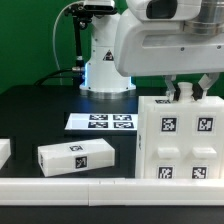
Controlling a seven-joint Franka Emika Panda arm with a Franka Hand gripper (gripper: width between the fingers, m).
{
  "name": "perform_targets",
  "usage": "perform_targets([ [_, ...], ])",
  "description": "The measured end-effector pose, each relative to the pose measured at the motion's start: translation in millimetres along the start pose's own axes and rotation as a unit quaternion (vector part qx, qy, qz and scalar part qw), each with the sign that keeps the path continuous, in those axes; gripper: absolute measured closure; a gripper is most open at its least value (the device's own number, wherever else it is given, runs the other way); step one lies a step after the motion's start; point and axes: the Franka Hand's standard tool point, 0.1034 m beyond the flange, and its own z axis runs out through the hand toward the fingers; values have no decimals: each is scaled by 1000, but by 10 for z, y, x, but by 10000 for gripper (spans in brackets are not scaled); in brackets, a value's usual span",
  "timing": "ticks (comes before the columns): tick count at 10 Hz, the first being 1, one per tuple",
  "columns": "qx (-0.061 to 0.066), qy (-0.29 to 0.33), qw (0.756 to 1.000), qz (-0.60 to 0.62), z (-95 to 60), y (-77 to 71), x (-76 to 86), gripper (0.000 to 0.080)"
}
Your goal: Assemble cabinet
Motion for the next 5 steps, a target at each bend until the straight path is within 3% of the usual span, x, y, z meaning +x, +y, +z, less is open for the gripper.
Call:
perform_targets([
  [1,0,0,1000,0,7,3,0,579],
  [2,0,-1,1000,0,9,5,-1,478],
  [4,0,0,1000,2,-17,8,-8,204],
  [5,2,3,1000,9,-127,29,-82,204],
])
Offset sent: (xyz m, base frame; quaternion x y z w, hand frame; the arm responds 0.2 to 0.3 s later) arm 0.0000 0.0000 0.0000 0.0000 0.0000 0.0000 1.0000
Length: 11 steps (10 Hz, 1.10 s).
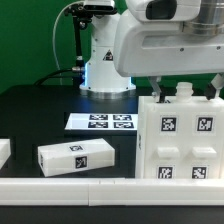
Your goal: Assemble cabinet
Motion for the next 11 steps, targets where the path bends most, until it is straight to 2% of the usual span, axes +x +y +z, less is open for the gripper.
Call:
perform_targets([
  [1,6,-3,1000,14,-85,107,-103,44],
  [2,16,-9,999,30,-149,256,-177,13],
  [3,17,-1,999,31,-228,352,-188,13],
  [8,16,3,999,29,-220,376,-180,2],
  [9,10,15,999,43,-231,470,-203,2],
  [10,3,25,998,58,-217,573,-293,2],
  [11,4,44,996,78,-171,656,-329,2],
])
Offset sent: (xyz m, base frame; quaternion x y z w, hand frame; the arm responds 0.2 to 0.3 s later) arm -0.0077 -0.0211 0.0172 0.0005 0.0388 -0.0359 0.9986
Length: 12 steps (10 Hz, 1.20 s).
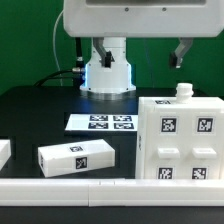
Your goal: Assemble cabinet
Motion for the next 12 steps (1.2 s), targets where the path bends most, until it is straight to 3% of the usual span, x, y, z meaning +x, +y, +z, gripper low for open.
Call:
perform_targets([
  [1,1,2,1000,6,42,69,-29,2],
  [5,0,4,1000,5,50,65,-19,2],
  [6,-1,29,999,19,82,225,20,2],
  [8,-2,80,994,80,320,656,-15,2],
  [9,9,91,993,74,472,824,-43,2],
  [10,17,88,995,51,485,885,-30,2],
  [12,17,89,994,56,482,844,-20,2],
])
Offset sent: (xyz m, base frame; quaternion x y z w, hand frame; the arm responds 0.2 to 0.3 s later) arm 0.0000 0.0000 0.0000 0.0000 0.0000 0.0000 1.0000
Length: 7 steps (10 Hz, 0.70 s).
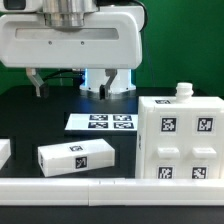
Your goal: Assemble cabinet
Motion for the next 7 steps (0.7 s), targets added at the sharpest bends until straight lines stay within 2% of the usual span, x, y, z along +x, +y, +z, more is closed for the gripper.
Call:
perform_targets([
  [2,-1,1,1000,17,18,15,0,2],
  [3,-6,29,998,59,109,91,29,2],
  [5,-9,61,984,170,320,42,-40,2],
  [6,-1,64,984,168,317,71,-6,2],
  [7,15,70,982,173,245,146,38,2],
])
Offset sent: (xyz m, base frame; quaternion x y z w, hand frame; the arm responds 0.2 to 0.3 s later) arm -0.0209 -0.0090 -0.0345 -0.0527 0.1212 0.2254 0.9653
